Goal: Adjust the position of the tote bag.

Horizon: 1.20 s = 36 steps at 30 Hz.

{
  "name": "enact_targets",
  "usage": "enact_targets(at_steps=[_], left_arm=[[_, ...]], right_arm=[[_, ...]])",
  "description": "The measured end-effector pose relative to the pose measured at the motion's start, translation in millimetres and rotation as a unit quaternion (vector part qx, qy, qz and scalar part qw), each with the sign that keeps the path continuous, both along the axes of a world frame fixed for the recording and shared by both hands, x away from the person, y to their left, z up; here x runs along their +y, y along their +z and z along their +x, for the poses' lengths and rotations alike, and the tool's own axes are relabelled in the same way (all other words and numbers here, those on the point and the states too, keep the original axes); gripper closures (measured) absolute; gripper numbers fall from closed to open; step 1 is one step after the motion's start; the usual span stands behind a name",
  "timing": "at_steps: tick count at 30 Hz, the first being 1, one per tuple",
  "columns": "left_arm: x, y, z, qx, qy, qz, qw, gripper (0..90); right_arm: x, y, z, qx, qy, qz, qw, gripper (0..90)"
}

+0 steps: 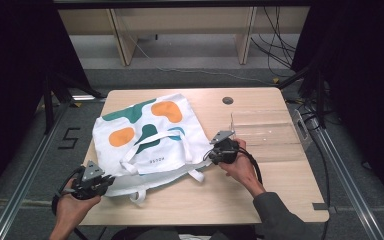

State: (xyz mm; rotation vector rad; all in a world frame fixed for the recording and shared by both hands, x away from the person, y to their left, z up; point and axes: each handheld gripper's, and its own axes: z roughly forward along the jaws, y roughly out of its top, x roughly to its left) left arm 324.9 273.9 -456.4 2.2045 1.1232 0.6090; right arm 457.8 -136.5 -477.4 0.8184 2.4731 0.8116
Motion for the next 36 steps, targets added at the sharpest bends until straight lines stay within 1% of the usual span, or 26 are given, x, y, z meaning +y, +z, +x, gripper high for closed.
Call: enact_targets(at_steps=[1,2,3,5,7,8,9,11,12,14,15,16,17,20,22,24,25,26,27,28,31,32,33,34,35,36], left_arm=[[0.2,-0.3,0.4,-0.002,0.000,-0.003,1.0000,84.1],[0.6,0.1,0.4,0.003,0.004,-0.003,1.0000,84.1],[1.1,-0.4,0.8,0.001,0.005,-0.004,1.0000,84.1],[2.9,-0.2,1.3,-0.001,0.004,0.001,1.0000,84.1],[3.0,-1.7,1.4,0.001,0.009,-0.005,0.9999,84.0],[4.1,-2.1,1.9,-0.003,0.008,0.002,1.0000,83.8],[4.2,-4.3,2.0,0.000,0.014,-0.002,0.9999,83.1],[6.1,-7.5,2.8,0.003,0.019,0.009,0.9998,81.6],[6.4,-10.3,3.4,0.006,0.023,0.006,0.9997,81.6],[7.4,-14.5,4.1,0.012,0.026,0.016,0.9995,79.2],[7.7,-16.1,4.7,0.014,0.023,0.024,0.9994,77.3],[6.5,-18.7,5.3,0.017,0.029,0.026,0.9991,77.3],[7.8,-18.5,5.8,0.029,0.016,0.044,0.9985,74.0],[7.9,-25.9,8.5,0.036,0.032,0.049,0.9977,69.5],[11.8,-28.3,10.8,0.045,0.033,0.064,0.9964,65.2],[14.6,-33.1,12.5,0.053,0.038,0.062,0.9959,63.7],[17.6,-32.6,13.1,0.063,0.026,0.065,0.9955,64.4],[16.9,-34.0,13.1,0.060,0.032,0.049,0.9964,67.2],[17.3,-33.1,13.6,0.065,0.024,0.046,0.9965,72.0],[18.3,-30.8,13.7,0.066,0.009,0.056,0.9962,81.2],[14.7,-26.7,12.5,0.046,0.014,0.053,0.9974,83.6],[15.4,-23.8,11.7,0.044,0.014,0.048,0.9978,83.9],[16.8,-21.3,10.8,0.041,0.018,0.038,0.9983,84.0],[18.2,-19.6,10.1,0.035,0.023,0.027,0.9987,84.0],[20.0,-16.8,9.6,0.038,0.021,0.023,0.9988,84.0],[20.0,-16.3,9.5,0.028,0.028,0.020,0.9990,84.1]], right_arm=[[2.4,-0.5,4.2,-0.020,0.006,-0.009,0.9997,68.9],[2.4,-0.5,4.2,-0.020,0.006,-0.009,0.9997,68.9],[1.3,0.6,7.7,-0.020,0.014,-0.021,0.9995,79.1],[0.3,1.5,7.7,-0.024,0.014,-0.019,0.9994,80.7],[-0.7,5.1,5.4,-0.029,0.017,-0.020,0.9992,81.2],[-0.9,7.2,4.2,-0.029,0.018,-0.017,0.9993,81.3],[-0.8,11.4,0.5,-0.031,0.014,-0.009,0.9994,81.4],[-1.5,16.0,-5.4,-0.025,0.015,-0.003,0.9996,81.4],[-1.5,16.0,-5.4,-0.025,0.015,-0.003,0.9996,81.4],[-3.2,19.9,-13.0,-0.030,0.022,-0.014,0.9992,81.4],[-5.3,23.8,-23.7,-0.024,0.024,-0.012,0.9994,81.4],[-5.3,23.8,-23.7,-0.024,0.024,-0.012,0.9994,81.4],[-8.0,29.0,-33.6,-0.029,0.031,-0.012,0.9990,81.4],[-10.5,32.8,-45.0,-0.025,0.026,-0.015,0.9992,81.3],[-11.9,32.3,-53.9,-0.019,0.025,-0.014,0.9994,81.3],[-14.6,31.3,-58.0,-0.010,0.031,-0.019,0.9993,81.3],[-14.5,30.6,-60.3,-0.004,0.035,-0.009,0.9993,81.3],[-14.6,29.6,-61.8,-0.007,0.027,-0.007,0.9996,81.2],[-14.7,29.0,-61.6,-0.006,0.029,-0.006,0.9996,81.2],[-14.5,27.8,-61.5,-0.001,0.028,-0.006,0.9996,81.2],[-14.8,27.4,-61.2,0.003,0.028,-0.005,0.9996,81.2],[-15.0,26.7,-61.4,-0.004,0.026,-0.003,0.9996,81.2],[-16.3,28.4,-61.5,0.003,0.026,0.000,0.9996,81.2],[-16.8,28.7,-61.7,-0.001,0.024,0.006,0.9997,81.2],[-18.5,31.5,-61.8,0.002,0.026,0.005,0.9997,81.2],[-18.8,32.4,-62.4,0.003,0.026,0.010,0.9996,81.2]])
